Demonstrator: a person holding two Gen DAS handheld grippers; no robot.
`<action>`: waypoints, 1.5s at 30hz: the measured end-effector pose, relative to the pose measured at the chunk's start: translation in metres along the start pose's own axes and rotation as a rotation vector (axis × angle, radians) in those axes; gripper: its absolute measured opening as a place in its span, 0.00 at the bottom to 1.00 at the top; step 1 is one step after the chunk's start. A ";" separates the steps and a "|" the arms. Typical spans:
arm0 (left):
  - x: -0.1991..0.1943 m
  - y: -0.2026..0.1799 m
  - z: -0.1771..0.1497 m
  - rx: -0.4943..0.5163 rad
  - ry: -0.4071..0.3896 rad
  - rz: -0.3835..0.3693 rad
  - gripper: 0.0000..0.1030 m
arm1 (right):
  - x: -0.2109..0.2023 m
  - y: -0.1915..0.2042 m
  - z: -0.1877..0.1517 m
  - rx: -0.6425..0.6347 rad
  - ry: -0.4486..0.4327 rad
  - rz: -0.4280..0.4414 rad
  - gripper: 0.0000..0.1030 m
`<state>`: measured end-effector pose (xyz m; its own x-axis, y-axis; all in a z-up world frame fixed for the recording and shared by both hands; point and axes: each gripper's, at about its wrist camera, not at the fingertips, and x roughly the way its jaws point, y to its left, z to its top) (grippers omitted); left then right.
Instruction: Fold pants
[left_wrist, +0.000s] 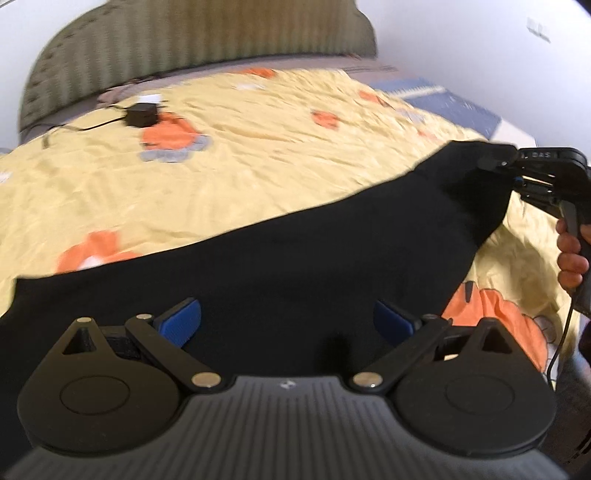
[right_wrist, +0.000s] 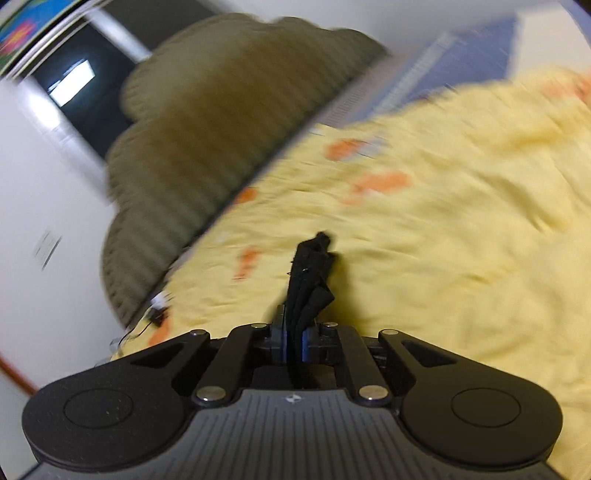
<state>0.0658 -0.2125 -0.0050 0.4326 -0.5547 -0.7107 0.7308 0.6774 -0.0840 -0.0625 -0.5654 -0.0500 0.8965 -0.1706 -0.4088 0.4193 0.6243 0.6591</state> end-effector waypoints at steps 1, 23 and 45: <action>-0.007 0.006 -0.003 -0.014 -0.010 0.009 0.97 | -0.001 0.016 -0.001 -0.042 0.007 0.028 0.06; -0.097 0.117 -0.088 -0.261 -0.085 0.135 0.99 | 0.025 0.258 -0.221 -0.829 0.328 0.237 0.06; -0.102 0.120 -0.100 -0.334 0.012 0.263 0.99 | 0.040 0.281 -0.268 -1.195 0.381 0.070 0.07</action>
<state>0.0565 -0.0260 -0.0125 0.5738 -0.3378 -0.7461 0.3845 0.9155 -0.1188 0.0528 -0.1922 -0.0504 0.7302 -0.0029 -0.6833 -0.1974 0.9565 -0.2150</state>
